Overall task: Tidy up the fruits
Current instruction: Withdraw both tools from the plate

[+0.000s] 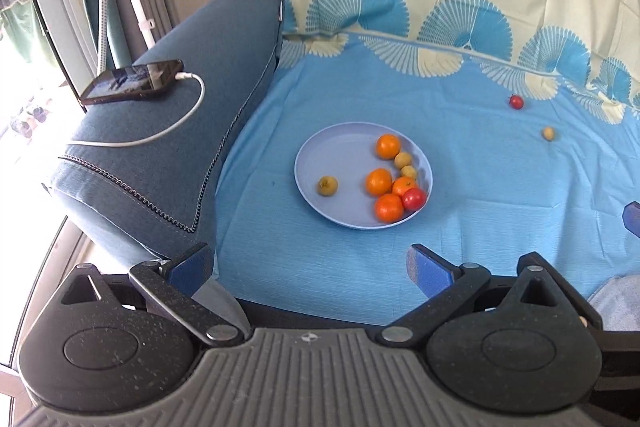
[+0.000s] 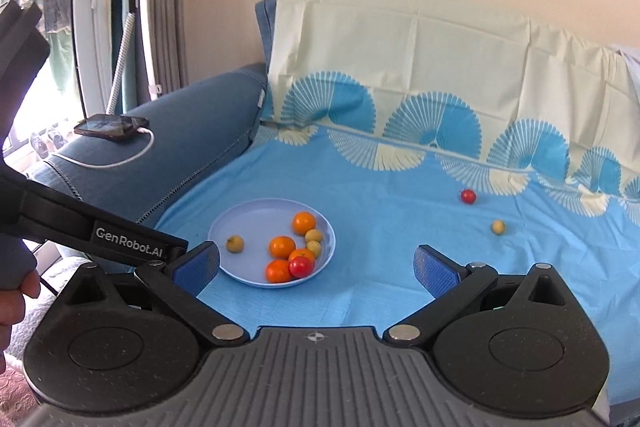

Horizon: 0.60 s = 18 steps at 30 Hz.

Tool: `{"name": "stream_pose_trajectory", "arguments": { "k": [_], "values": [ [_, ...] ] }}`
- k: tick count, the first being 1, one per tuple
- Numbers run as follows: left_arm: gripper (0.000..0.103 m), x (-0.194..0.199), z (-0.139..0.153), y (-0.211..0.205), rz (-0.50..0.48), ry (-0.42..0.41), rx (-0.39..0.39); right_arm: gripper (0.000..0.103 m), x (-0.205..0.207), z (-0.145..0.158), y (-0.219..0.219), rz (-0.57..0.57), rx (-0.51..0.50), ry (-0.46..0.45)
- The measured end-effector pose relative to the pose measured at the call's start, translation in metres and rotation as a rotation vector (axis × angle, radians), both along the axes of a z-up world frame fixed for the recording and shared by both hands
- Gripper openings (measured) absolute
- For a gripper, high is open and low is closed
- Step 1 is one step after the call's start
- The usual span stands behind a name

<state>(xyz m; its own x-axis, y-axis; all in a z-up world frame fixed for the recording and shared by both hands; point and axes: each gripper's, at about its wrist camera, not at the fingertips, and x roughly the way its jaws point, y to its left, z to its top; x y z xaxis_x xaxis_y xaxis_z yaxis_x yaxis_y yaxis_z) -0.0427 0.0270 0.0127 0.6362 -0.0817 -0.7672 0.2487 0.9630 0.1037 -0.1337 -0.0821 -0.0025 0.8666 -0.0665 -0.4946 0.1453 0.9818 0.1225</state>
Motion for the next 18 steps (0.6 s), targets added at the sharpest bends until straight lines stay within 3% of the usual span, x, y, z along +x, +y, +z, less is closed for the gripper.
{"name": "stream_pose_trajectory", "arguments": {
  "k": [18],
  "values": [
    [0.103,-0.013,0.012,0.003,-0.010,-0.045,0.007,0.102,-0.015,0.007,0.003,-0.013,-0.006,-0.032]
  ]
}}
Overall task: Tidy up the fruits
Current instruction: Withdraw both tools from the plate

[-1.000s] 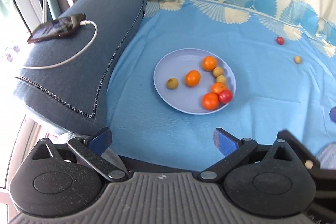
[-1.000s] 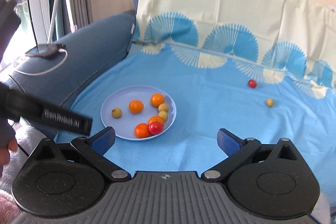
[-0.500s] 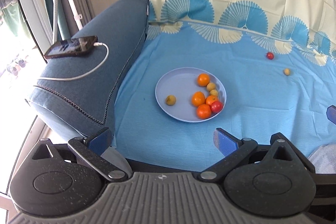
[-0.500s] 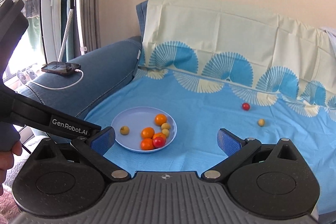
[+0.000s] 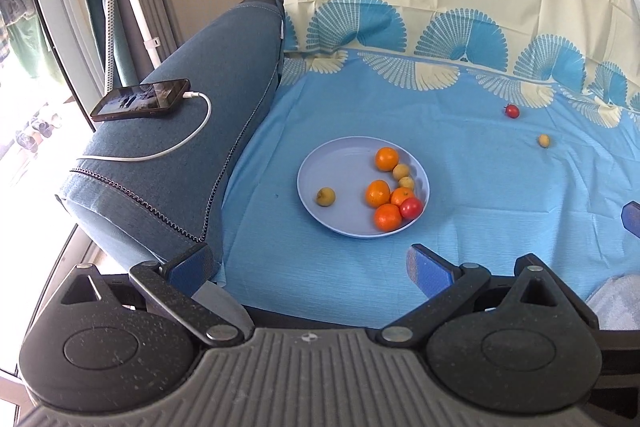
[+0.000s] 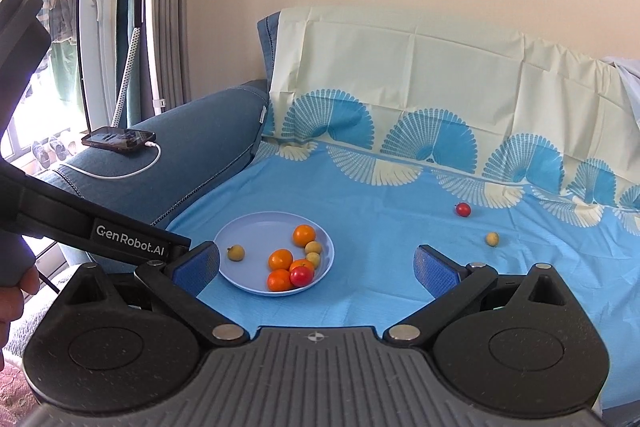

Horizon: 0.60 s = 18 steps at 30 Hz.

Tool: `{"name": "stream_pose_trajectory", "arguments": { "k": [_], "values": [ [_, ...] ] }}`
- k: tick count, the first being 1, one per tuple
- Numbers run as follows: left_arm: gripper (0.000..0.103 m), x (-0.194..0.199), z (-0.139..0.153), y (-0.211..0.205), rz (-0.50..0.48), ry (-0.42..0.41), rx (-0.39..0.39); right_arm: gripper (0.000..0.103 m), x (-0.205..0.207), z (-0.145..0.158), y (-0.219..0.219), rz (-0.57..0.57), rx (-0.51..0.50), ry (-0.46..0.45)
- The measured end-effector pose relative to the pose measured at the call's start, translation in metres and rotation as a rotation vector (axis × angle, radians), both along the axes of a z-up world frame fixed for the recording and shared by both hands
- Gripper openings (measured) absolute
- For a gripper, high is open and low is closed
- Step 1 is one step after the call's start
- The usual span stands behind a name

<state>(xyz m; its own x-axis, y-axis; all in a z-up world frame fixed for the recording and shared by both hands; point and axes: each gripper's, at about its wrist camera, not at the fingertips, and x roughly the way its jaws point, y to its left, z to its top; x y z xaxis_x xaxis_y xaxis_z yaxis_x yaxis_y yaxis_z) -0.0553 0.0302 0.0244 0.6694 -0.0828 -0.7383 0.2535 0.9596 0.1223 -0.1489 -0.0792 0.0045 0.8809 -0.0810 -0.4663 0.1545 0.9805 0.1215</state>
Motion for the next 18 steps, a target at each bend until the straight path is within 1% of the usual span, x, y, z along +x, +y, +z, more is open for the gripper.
{"name": "stream_pose_trajectory", "arguments": {
  "k": [9,18],
  "values": [
    [0.103,0.011,-0.009,-0.001,-0.001,0.030,0.017,0.102,0.008,-0.006,0.000,0.004,0.012,0.025],
    [0.103,0.031,-0.029,-0.010,0.002,0.089,0.058,0.102,0.026,-0.023,-0.007,0.018,0.043,0.085]
  ]
}}
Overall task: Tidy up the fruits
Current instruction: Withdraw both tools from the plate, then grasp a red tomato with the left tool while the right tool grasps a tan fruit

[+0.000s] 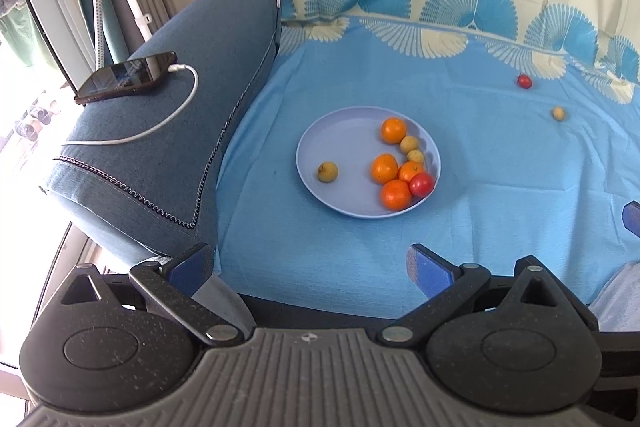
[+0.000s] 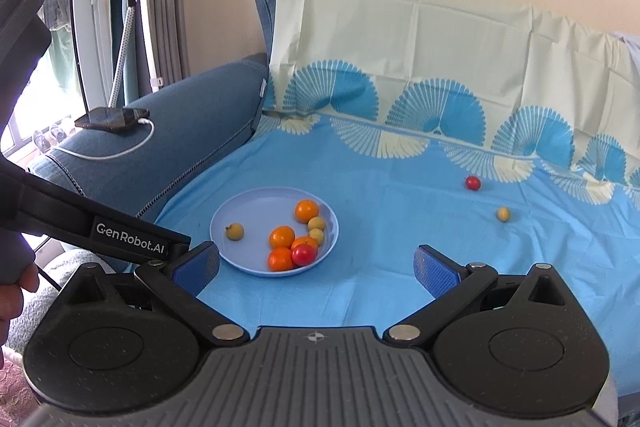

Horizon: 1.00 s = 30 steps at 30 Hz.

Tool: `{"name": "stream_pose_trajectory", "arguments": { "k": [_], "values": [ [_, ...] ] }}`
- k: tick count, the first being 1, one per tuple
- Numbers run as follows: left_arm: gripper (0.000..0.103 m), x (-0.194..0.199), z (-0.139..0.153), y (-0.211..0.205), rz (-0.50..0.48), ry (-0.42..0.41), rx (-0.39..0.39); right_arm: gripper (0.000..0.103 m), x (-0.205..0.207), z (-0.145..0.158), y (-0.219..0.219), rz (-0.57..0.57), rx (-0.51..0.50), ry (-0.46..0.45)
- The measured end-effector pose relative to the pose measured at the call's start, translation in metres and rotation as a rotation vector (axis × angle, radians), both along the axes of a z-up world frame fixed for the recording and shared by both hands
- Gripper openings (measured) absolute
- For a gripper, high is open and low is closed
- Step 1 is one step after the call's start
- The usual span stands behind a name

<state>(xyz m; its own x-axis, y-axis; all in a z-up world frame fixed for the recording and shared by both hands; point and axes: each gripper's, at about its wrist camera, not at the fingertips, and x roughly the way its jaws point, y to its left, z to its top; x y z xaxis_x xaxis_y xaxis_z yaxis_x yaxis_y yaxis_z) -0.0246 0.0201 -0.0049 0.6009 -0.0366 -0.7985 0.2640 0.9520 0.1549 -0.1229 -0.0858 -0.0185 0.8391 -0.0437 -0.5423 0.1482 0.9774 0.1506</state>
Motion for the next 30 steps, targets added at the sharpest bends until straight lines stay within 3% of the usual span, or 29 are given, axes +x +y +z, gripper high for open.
{"name": "stream_pose_trajectory", "arguments": {
  "k": [11,17,23,30],
  "values": [
    [0.103,0.030,-0.023,-0.019,0.011,0.078,0.047,0.102,0.032,-0.029,-0.018,0.011,0.055,0.082],
    [0.103,0.052,-0.031,-0.049,-0.020,0.110,0.076,0.102,0.050,-0.055,-0.053,-0.085,0.098,0.125],
    [0.103,0.087,-0.037,-0.108,-0.088,0.138,0.061,0.102,0.067,-0.091,-0.123,-0.287,0.095,0.145],
    [0.103,0.156,-0.060,-0.218,-0.176,0.137,0.018,0.102,0.111,-0.140,-0.225,-0.469,0.038,0.122]
  ]
}}
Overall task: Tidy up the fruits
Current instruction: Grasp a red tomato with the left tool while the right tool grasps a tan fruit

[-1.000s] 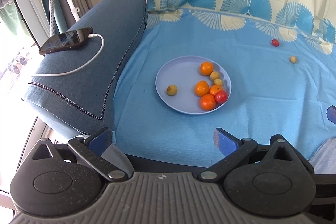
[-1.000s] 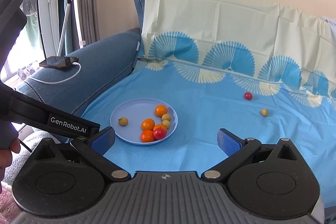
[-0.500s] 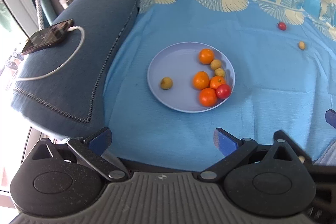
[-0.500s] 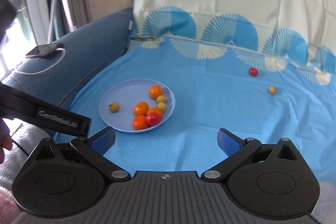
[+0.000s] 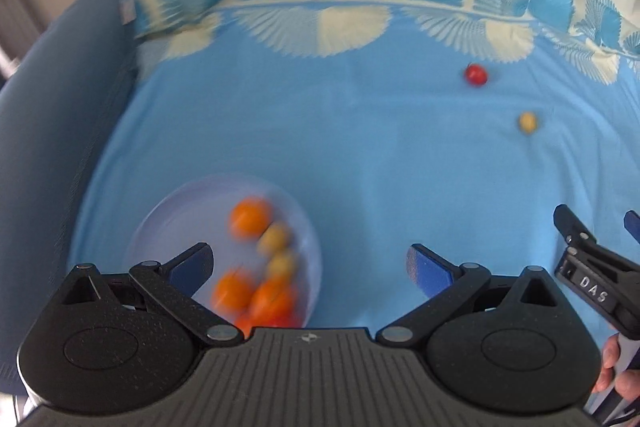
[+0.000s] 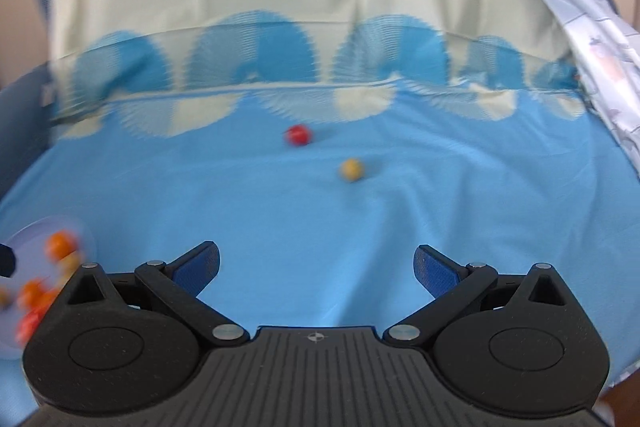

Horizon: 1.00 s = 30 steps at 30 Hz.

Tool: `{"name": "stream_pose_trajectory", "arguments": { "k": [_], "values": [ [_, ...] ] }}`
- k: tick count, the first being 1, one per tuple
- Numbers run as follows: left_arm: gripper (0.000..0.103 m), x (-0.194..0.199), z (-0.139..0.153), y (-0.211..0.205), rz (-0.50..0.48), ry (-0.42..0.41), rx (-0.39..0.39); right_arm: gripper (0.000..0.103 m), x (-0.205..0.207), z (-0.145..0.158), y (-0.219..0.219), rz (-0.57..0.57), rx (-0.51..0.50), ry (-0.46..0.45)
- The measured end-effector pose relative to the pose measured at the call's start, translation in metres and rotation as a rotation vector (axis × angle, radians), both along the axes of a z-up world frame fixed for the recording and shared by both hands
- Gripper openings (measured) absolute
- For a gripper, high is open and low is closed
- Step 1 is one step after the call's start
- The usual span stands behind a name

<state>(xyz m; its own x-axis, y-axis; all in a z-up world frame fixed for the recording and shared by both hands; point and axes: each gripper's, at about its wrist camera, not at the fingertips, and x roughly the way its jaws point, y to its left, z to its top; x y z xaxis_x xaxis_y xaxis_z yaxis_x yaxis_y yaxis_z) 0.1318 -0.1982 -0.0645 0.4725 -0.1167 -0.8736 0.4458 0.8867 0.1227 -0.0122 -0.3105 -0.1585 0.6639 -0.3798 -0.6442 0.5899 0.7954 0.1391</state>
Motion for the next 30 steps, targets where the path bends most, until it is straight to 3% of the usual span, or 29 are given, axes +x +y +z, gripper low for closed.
{"name": "stream_pose_trajectory", "arguments": {
  "k": [6,11,14,20,21,22,23,24,25,30],
  "values": [
    [0.103,0.078,-0.045,-0.115,-0.063,0.027,-0.049,0.102,0.069,-0.055,-0.076,0.002,-0.002,0.018],
    [0.103,0.128,-0.085,-0.199,-0.166,0.013,-0.046,0.102,0.118,-0.093,-0.112,0.022,-0.017,0.054],
    [0.103,0.149,-0.109,-0.232,-0.200,0.054,-0.045,0.102,0.130,-0.114,-0.121,0.028,-0.021,0.083],
    [0.103,0.159,-0.132,-0.265,-0.248,0.064,-0.043,0.102,0.124,-0.117,-0.124,0.035,-0.013,0.045],
    [0.097,0.157,-0.131,-0.265,-0.245,0.050,-0.059,0.102,0.124,-0.117,-0.123,0.036,-0.017,0.046],
    [0.089,0.155,-0.130,-0.264,-0.233,0.041,-0.076,0.098,0.123,-0.115,-0.121,0.047,-0.017,0.037],
    [0.074,0.153,-0.128,-0.262,-0.232,0.040,-0.091,0.080,0.123,-0.113,-0.119,0.065,-0.013,0.021],
    [0.044,0.149,-0.125,-0.261,-0.252,0.031,-0.098,0.044,0.121,-0.109,-0.116,0.091,-0.003,0.005],
    [0.031,0.145,-0.121,-0.261,-0.273,0.029,-0.093,0.030,0.121,-0.107,-0.111,0.103,-0.001,0.009],
    [0.032,0.133,-0.108,-0.245,-0.241,0.043,-0.067,0.027,0.116,-0.101,-0.108,0.058,-0.025,0.000]
  ]
}}
